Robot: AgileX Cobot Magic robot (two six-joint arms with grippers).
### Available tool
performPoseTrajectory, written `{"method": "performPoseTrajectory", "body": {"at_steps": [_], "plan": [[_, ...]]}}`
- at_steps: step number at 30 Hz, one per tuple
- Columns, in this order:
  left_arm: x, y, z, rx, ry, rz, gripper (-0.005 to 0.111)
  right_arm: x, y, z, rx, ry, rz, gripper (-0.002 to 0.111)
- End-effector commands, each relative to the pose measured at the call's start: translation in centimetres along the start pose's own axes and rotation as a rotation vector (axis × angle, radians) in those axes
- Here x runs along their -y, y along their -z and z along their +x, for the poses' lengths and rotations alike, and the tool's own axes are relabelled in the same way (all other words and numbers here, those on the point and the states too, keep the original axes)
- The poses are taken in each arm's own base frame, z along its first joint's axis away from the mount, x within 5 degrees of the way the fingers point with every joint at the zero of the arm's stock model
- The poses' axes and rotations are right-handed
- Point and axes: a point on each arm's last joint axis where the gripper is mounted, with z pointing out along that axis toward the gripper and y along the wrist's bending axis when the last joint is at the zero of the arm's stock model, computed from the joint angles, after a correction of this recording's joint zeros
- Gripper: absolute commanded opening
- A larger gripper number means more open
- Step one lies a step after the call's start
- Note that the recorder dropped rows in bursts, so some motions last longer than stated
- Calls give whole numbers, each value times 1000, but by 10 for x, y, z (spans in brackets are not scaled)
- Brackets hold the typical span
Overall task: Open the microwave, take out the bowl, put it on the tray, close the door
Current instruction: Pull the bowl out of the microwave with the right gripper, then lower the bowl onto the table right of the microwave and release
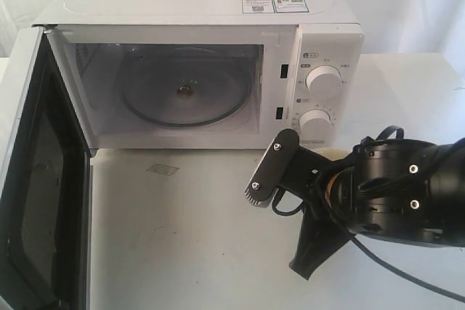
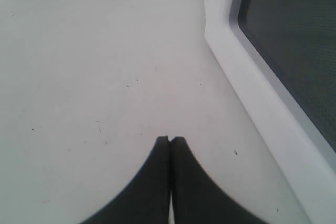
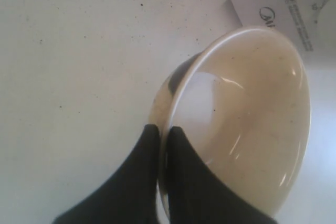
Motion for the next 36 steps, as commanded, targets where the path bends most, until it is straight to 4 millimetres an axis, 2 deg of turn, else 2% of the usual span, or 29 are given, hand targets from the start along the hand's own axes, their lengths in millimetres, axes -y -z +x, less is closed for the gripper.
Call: {"method": "performPoseTrajectory", "body": {"at_steps": [1, 10, 12, 16, 18, 19, 23, 27, 31, 33, 36], "plan": [[0, 0, 1, -3, 10, 4, 0, 5, -8, 4, -24, 3, 7, 0], [0, 0, 1, -3, 10, 4, 0, -2, -26, 8, -84, -16, -24, 3], [0, 0, 1, -3, 10, 4, 0, -2, -26, 8, -85, -16, -24, 12], [0, 0, 1, -3, 10, 4, 0, -2, -26, 8, -87, -12, -20, 43], [0, 0, 1, -3, 10, 4, 0, -1, -26, 9, -95, -7, -13, 54], [0, 0, 1, -3, 10, 4, 0, 0, -26, 10, -102, -5, -8, 55], [0, 0, 1, -3, 10, 4, 0, 2, -17, 4, -73, -45, -13, 54], [0, 0, 1, -3, 10, 4, 0, 10, 8, -8, 17, -97, -5, 54], [0, 0, 1, -3, 10, 4, 0, 21, 32, -8, 58, -140, 29, 54], [0, 0, 1, -3, 10, 4, 0, 25, 45, -4, 68, -195, 26, 43], [0, 0, 1, -3, 10, 4, 0, 29, 64, 3, 80, -287, 2, 3]]}}
